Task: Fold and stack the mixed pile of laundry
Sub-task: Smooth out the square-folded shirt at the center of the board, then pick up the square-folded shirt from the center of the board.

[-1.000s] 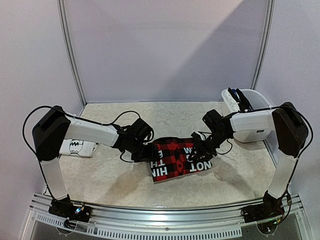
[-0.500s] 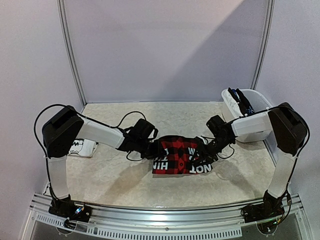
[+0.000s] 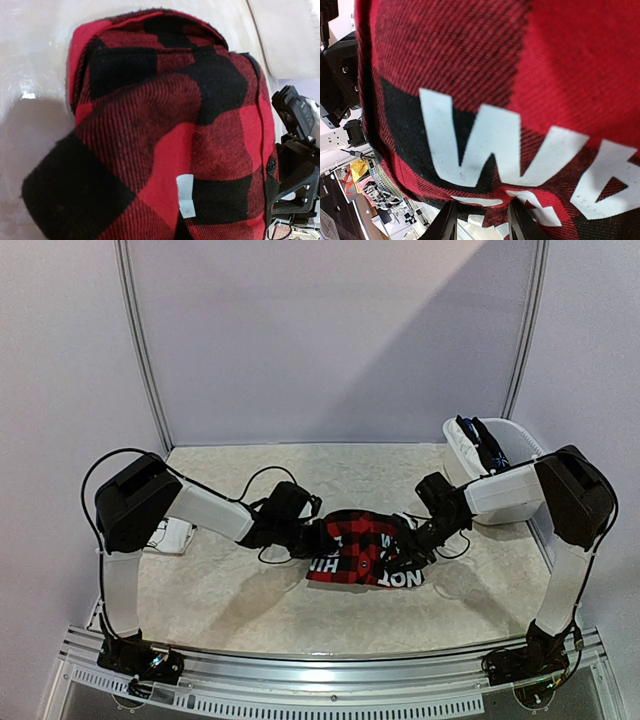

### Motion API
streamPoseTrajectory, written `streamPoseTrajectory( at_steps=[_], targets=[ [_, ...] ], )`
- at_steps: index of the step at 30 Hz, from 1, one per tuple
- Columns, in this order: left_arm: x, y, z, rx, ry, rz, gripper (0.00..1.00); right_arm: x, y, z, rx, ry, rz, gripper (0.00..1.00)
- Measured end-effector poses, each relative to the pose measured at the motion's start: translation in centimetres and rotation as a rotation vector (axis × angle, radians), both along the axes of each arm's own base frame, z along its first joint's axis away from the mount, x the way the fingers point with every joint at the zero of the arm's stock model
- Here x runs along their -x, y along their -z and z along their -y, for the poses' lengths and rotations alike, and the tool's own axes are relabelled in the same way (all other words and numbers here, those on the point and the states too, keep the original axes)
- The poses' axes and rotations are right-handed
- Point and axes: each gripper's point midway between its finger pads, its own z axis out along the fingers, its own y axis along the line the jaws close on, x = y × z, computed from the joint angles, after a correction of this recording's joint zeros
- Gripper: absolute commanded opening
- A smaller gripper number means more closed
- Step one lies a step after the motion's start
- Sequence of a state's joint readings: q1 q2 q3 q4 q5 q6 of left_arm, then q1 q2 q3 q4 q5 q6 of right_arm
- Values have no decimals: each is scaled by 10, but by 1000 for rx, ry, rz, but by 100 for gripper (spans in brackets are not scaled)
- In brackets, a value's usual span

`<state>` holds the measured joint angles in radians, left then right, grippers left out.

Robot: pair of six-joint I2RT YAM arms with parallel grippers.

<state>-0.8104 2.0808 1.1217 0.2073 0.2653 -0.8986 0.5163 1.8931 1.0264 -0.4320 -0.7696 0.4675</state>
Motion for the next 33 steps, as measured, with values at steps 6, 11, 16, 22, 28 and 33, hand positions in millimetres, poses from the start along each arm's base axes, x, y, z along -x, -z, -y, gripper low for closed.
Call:
streamPoseTrajectory(
  at_steps=[6, 11, 16, 22, 28, 33],
  targets=[
    [4, -1, -5, -36, 8, -17, 0, 2, -1, 5, 26, -9, 14, 36],
    [14, -3, -15, -93, 28, -43, 0, 8, -1, 14, 58, -10, 36, 36],
    [22, -5, -23, -136, 50, -55, 0, 10, -1, 22, 76, 2, 45, 36],
    [28, -11, -28, -170, 75, -56, 0, 11, 0, 33, 119, 24, 39, 36],
    [31, -17, -31, -187, 92, -54, 0, 10, 2, 38, 139, 45, 23, 36],
    [33, -18, -33, -199, 109, -54, 0, 9, 2, 41, 145, 58, 12, 36]
  ],
)
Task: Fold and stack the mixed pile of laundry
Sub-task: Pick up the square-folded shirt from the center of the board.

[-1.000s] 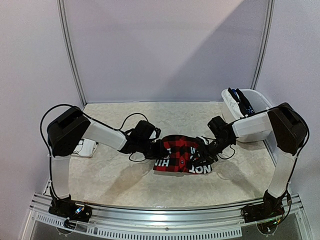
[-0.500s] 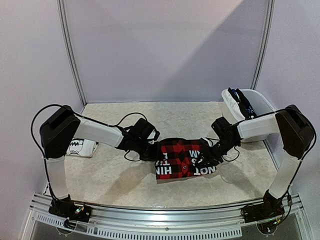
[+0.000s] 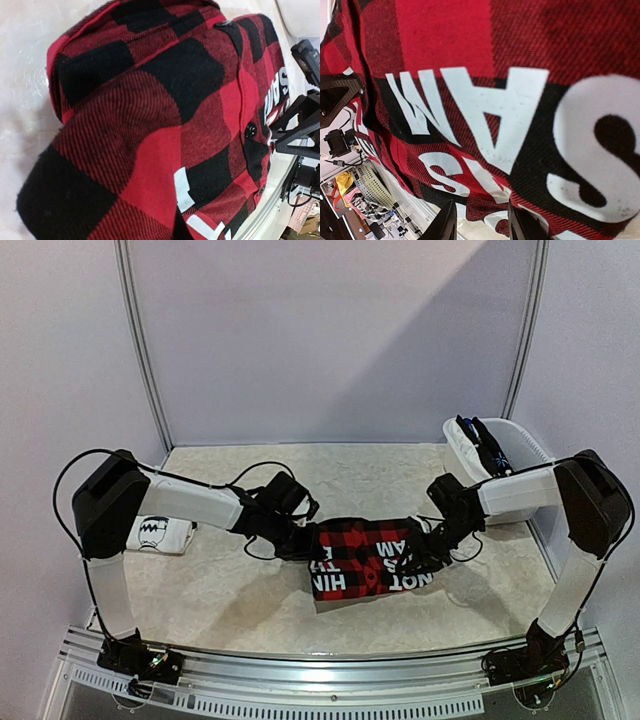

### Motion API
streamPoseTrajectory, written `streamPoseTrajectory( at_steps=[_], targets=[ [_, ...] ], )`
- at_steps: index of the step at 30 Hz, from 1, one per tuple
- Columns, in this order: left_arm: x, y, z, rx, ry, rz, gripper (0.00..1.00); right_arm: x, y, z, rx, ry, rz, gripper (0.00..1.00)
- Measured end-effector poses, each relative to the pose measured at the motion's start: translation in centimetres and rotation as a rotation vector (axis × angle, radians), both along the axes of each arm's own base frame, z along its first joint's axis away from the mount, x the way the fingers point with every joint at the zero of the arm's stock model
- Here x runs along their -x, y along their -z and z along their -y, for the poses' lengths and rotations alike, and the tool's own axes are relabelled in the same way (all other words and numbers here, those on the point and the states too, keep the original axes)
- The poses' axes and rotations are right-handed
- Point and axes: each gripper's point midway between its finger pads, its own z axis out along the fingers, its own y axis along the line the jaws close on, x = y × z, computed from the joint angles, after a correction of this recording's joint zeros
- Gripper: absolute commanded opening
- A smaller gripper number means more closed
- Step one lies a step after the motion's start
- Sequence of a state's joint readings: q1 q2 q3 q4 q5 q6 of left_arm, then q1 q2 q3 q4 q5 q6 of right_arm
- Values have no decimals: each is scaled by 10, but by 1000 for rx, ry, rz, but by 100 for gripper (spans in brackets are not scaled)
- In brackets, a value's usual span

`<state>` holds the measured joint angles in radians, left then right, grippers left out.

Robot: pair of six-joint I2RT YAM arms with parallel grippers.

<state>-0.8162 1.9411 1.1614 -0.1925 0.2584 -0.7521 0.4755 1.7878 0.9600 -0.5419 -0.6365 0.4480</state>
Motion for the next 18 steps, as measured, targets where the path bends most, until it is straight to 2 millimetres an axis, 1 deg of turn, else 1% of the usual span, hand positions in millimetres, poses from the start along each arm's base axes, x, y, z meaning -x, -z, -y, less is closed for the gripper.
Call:
streamPoseTrajectory(
  at_steps=[9, 14, 18],
  targets=[
    [1, -1, -1, -15, 17, 2, 0, 2, 0, 9, 37, 16, 6, 35],
    [2, -1, -4, -29, 20, -1, 0, 10, 1, 30, 133, 39, 2, 36],
    [3, -4, -13, -73, 18, 7, 0, 16, -3, 50, 227, 55, 7, 36]
  ],
)
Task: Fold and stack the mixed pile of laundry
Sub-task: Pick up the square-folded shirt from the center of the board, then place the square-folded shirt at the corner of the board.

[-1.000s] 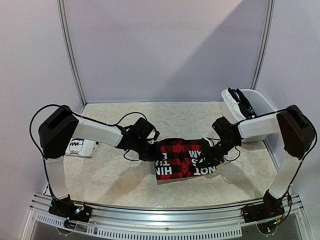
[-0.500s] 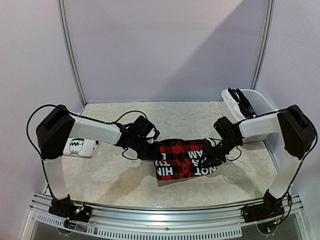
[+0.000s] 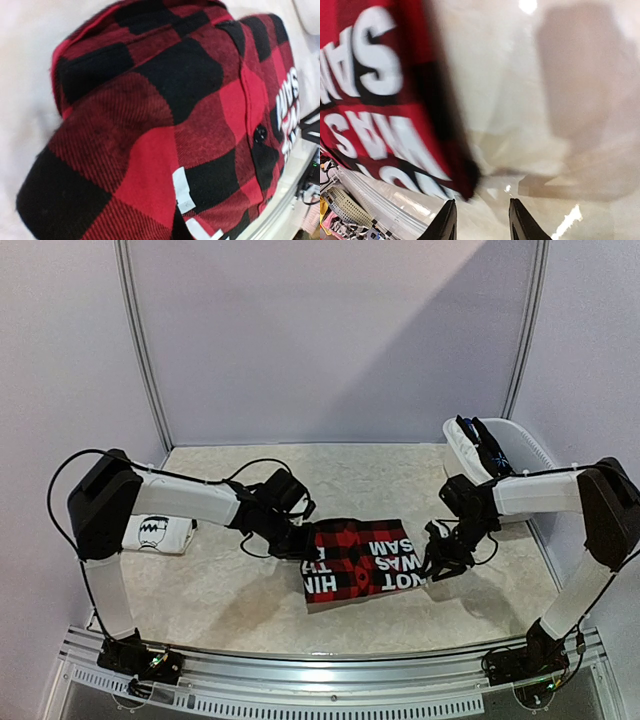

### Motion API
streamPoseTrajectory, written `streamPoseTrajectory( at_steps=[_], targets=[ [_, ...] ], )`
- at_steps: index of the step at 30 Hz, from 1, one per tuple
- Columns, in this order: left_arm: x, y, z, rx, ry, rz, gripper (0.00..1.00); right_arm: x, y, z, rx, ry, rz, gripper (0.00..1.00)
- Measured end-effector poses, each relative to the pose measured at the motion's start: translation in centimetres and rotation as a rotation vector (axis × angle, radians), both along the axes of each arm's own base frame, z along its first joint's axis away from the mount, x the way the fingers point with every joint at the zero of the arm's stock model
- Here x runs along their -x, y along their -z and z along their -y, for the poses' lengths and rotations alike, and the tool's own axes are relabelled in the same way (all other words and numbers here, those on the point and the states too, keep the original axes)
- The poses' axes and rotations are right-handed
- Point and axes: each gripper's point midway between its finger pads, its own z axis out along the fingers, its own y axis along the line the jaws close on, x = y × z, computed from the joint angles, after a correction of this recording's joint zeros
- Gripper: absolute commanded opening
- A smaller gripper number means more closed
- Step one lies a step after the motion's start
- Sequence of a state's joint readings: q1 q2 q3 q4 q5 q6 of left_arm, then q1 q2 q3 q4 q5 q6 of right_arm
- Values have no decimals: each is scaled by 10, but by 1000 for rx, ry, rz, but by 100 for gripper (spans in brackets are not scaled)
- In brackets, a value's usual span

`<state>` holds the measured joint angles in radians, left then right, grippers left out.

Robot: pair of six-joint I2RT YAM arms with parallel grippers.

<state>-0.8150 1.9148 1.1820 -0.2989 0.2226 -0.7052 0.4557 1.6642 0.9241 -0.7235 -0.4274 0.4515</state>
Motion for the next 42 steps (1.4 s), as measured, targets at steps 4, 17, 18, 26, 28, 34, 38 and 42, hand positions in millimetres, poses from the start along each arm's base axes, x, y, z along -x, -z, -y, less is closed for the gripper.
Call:
streamPoseTrajectory(
  at_steps=[4, 17, 18, 26, 28, 34, 38, 42],
  targets=[
    [-3, -6, -18, -72, -8, 17, 0, 5, -4, 17, 72, 18, -12, 36],
    [-26, -58, -91, -340, 65, 109, 0, -26, -50, 8, 55, 27, 99, 37],
    [-30, -62, -99, -370, 69, 121, 0, -27, -51, 8, 54, 27, 101, 37],
    [-44, -93, -163, -662, 143, 216, 0, -30, -57, 5, 43, 26, 109, 37],
    [-43, -98, -174, -722, 174, 233, 0, -31, -58, 4, 37, 25, 110, 37],
    [-44, -119, -211, -890, 234, 279, 0, -32, -62, 1, 26, 19, 114, 37],
    [-51, -143, -243, -955, 204, 317, 0, -34, -64, 0, 23, 15, 112, 37],
    [-56, -168, -280, -957, 126, 343, 0, -36, -65, -3, 16, 9, 106, 37]
  ],
)
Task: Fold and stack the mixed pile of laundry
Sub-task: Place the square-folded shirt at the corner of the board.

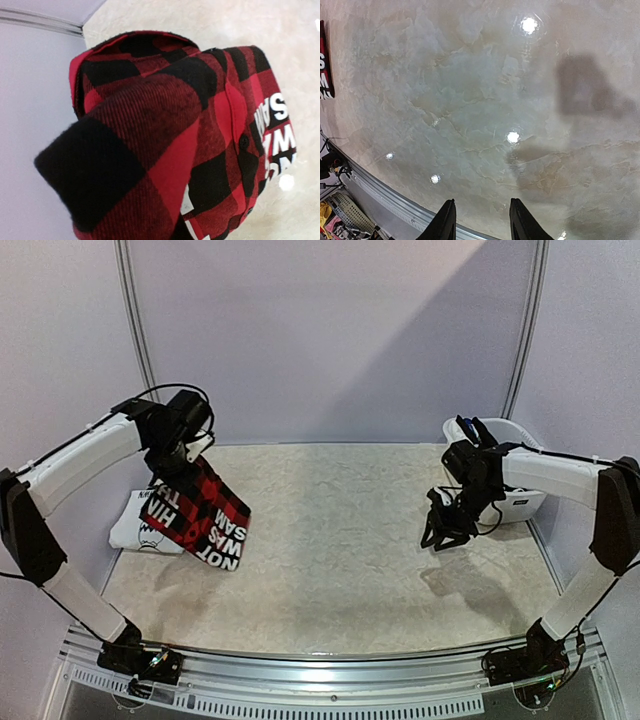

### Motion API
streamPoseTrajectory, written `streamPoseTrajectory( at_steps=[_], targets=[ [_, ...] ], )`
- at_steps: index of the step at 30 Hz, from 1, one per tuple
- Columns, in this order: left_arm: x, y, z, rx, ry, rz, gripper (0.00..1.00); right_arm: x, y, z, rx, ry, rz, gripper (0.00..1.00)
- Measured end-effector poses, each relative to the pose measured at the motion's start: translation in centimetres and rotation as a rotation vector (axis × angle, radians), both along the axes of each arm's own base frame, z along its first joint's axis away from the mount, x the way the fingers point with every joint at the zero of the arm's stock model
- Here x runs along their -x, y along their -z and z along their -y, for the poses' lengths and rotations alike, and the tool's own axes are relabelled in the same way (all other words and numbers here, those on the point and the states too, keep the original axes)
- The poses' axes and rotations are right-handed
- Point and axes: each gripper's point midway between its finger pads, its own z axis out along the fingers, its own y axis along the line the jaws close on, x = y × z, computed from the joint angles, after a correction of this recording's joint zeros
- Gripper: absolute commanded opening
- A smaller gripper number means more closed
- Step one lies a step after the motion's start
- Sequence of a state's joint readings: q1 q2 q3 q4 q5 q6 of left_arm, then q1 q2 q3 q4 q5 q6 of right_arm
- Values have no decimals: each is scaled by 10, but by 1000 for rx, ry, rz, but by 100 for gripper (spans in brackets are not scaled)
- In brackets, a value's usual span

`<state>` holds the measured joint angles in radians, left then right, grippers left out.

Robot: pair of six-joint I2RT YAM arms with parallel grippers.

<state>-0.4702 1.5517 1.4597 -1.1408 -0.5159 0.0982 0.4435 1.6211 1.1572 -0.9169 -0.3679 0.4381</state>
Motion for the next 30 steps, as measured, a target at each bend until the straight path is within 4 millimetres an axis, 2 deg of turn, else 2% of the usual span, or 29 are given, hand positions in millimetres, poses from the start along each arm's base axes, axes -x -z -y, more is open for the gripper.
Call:
streamPoseTrajectory(
  at_steps=[5, 13, 17, 24, 30],
  targets=[
    [-3, -19, -29, -4, -26, 50, 0, -4, 0, -3, -6, -11, -2, 37],
    [-9, -19, -53, -25, -51, 44, 0, -5, 1, -4, -5, -25, 0, 37],
    [-10, -21, -60, -35, -48, 34, 0, -5, 1, -4, -4, -30, -1, 37],
    [-14, -37, -70, -38, -54, 55, 0, -5, 2, -4, -3, -36, -2, 37],
    [-14, -37, -78, -45, -66, 50, 0, -7, 8, -5, 4, -43, -21, 37]
  ],
)
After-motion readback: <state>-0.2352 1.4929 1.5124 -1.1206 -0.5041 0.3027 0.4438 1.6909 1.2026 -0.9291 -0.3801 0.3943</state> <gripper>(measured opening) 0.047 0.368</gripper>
